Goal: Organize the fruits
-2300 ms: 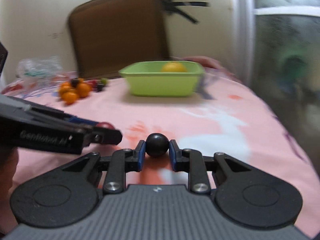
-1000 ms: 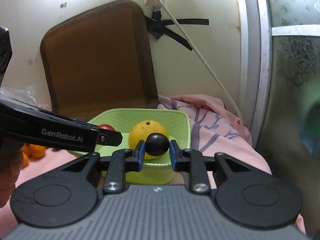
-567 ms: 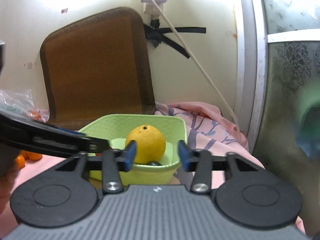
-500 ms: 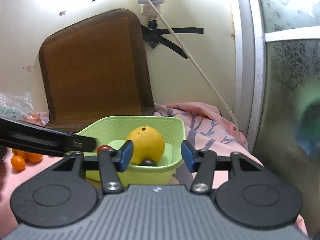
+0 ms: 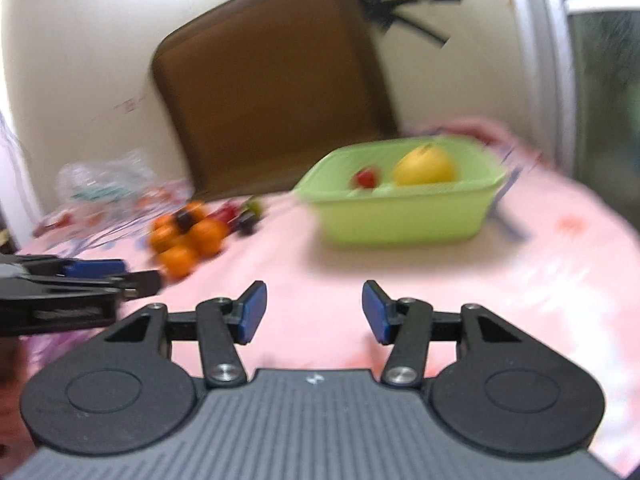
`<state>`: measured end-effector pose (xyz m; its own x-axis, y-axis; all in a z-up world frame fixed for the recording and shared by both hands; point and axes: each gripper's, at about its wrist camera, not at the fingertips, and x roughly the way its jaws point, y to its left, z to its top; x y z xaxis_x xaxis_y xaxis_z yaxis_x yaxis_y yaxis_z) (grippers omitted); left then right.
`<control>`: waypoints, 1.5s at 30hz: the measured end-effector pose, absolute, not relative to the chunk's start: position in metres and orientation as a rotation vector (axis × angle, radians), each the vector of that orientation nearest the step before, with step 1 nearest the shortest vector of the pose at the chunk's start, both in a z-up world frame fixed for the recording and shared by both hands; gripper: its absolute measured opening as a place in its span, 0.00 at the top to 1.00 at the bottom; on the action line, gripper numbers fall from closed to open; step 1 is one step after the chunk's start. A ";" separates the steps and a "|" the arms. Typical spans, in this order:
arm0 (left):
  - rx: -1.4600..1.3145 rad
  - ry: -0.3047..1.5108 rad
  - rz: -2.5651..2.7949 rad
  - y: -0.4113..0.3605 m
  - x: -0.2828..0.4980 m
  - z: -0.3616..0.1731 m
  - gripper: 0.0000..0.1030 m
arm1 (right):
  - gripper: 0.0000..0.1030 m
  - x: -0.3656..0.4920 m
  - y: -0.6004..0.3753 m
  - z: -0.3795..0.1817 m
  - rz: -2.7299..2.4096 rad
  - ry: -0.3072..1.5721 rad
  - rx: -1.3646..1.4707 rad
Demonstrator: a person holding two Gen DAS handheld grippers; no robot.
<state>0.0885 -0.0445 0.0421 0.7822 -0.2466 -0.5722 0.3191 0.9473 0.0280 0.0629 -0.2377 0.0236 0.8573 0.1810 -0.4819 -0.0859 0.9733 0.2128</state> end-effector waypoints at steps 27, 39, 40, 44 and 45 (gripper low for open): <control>0.178 0.606 -0.165 -0.006 0.063 0.015 0.43 | 0.46 0.035 -0.184 0.015 0.158 0.530 0.148; 0.180 0.606 -0.163 -0.005 0.064 0.016 0.41 | 0.45 0.034 -0.182 0.015 0.159 0.523 0.144; 0.180 0.606 -0.163 -0.005 0.064 0.016 0.41 | 0.45 0.034 -0.182 0.015 0.159 0.523 0.144; 0.177 0.607 -0.165 -0.004 0.064 0.016 0.41 | 0.45 0.034 -0.182 0.015 0.159 0.523 0.144; 0.175 0.608 -0.166 -0.004 0.064 0.016 0.41 | 0.45 0.034 -0.182 0.015 0.159 0.523 0.144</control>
